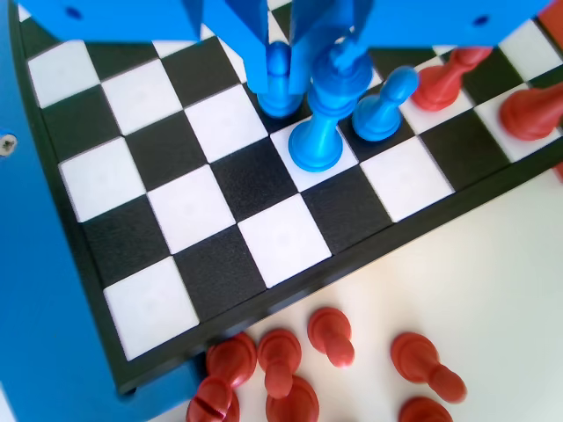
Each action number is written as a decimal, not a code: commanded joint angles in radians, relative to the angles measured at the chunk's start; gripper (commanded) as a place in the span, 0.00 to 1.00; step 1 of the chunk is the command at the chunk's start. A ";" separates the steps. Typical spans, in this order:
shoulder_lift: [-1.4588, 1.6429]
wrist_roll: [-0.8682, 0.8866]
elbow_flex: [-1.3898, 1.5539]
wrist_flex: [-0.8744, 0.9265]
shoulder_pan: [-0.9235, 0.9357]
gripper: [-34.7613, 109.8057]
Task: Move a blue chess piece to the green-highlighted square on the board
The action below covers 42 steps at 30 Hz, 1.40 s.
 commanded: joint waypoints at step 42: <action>0.868 0.862 -0.267 0.808 -0.186 0.25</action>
